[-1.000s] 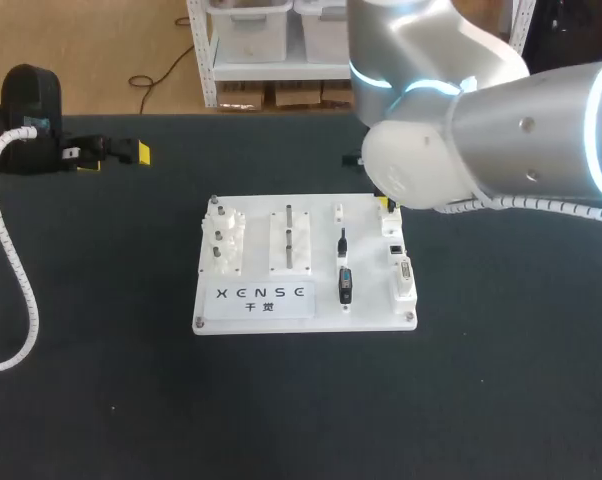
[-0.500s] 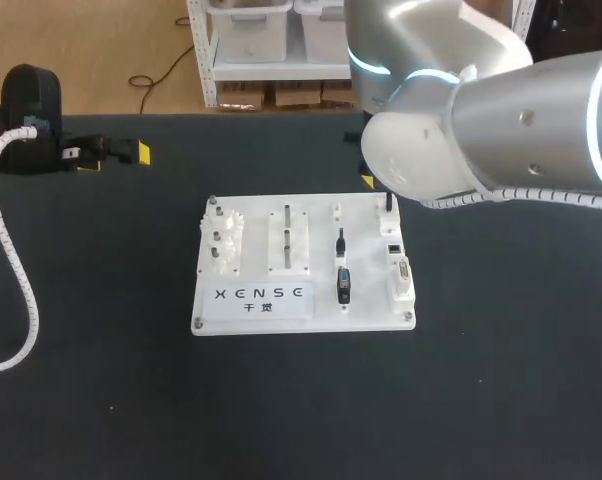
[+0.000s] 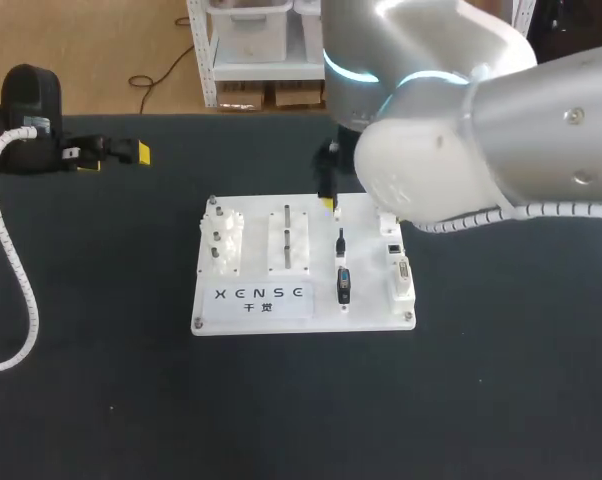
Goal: Insert the USB connector, Ethernet cable, and multi-pin plug into their matching sockets one by one.
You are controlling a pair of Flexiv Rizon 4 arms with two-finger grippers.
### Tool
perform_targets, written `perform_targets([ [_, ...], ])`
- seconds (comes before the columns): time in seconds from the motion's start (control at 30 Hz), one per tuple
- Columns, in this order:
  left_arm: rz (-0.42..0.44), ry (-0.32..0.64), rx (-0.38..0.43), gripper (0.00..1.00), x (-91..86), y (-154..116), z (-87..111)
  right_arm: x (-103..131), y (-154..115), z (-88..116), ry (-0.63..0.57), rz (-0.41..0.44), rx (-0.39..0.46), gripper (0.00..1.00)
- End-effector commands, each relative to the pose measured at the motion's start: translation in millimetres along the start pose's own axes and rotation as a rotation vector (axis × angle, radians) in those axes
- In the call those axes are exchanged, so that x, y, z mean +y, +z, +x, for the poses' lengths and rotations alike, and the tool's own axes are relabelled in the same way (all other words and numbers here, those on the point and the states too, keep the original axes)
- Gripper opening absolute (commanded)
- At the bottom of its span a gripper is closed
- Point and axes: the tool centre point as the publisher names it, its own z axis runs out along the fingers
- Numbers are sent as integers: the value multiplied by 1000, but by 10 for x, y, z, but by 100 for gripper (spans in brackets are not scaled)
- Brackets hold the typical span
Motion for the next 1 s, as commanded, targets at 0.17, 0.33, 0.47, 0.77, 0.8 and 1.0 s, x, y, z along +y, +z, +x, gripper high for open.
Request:
perform_targets([
  [0.17,0,0,0,100,0,0,0,1,155,71,-107,-18,36,100],
  [0.33,0,0,0,100,0,0,0,47,209,146,-161,-10,31,100],
  [0.47,0,0,0,100,0,0,0,72,230,179,-175,7,18,100],
  [0.77,0,0,0,100,0,0,0,67,309,204,-148,69,-35,88],
  [0.8,0,0,0,100,0,0,0,67,321,207,-147,71,-35,85],
  [1.0,0,0,0,100,0,0,0,84,432,211,-147,82,-26,60],
])
